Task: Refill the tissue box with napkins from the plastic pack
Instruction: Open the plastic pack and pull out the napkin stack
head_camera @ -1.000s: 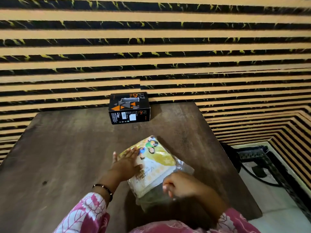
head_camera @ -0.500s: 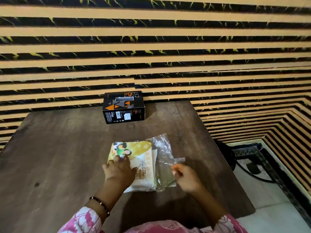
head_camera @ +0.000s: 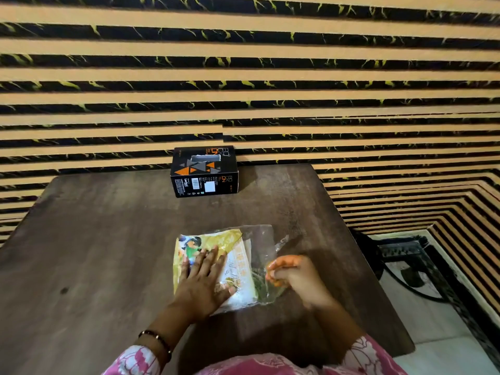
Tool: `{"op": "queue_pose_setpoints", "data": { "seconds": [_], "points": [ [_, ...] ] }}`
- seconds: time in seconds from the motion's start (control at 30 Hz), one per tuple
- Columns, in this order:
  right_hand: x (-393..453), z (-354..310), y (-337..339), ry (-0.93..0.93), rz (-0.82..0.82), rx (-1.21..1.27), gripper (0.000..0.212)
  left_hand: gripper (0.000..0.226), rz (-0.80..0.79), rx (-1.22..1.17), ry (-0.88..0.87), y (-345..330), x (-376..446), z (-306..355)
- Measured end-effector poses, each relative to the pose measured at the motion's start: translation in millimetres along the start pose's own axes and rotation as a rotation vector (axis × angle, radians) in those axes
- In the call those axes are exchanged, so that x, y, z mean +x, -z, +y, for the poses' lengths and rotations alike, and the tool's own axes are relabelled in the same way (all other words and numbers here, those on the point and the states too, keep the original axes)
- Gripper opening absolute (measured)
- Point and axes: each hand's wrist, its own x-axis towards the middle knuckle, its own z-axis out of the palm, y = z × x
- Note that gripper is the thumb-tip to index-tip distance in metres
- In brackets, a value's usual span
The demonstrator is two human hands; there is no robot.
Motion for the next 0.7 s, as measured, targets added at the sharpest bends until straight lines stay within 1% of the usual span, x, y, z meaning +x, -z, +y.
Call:
{"op": "queue_pose_setpoints", "data": {
  "seconds": [0.03,0.1,0.17,0.27,0.33,0.4,0.47,0.5,0.6,0.7],
  "points": [
    [0.4,-0.2,2.3,-0.050,-0.030,0.090,0.024,0.107,0.022,-0.011,-0.004,-2.5,-2.5,0.5],
    [2.8,0.6,9.0,-0.231,-0.113,0.231,0.024,0.099,0.072,0.012,-0.012,-7.9,-7.6,-0.2],
    [3.7,5.0,12.6,-0.400,-0.231,0.223,0.028,0.088,0.069,0.030,-0.008,-10.2,-14.7,-1.4],
    [4.6,9.4,12.1,-0.502,-0.296,0.212,0.030,0.074,0.043,0.066,-0.007,-9.9,-27.3,0.5],
    [5.9,12.0,11.5,-0.508,-0.304,0.249,0.034,0.071,0.061,0.062,-0.021,-11.8,-36.6,1.9],
    [9.3,14.4,11.7,-0.464,-0.338,0.310,0.037,0.070,0.082,0.074,-0.034,-15.0,-42.6,0.4],
    [10.9,17.0,7.8,-0.400,-0.348,0.321,0.029,0.069,0.104,0.079,-0.044,-16.3,-44.1,-2.8],
    [11.6,18.8,4.7,-0.358,-0.326,0.265,0.028,0.067,0.117,0.077,-0.044,-14.7,-43.3,-4.1],
    [17.9,23.3,-4.3,-0.249,-0.264,0.068,0.043,0.061,0.154,0.065,-0.025,-4.4,-39.1,-6.5],
    [20.4,20.4,-11.1,-0.246,-0.277,0.092,0.046,0.061,0.167,0.057,0.003,-4.6,-38.8,-8.1]
  ]
}}
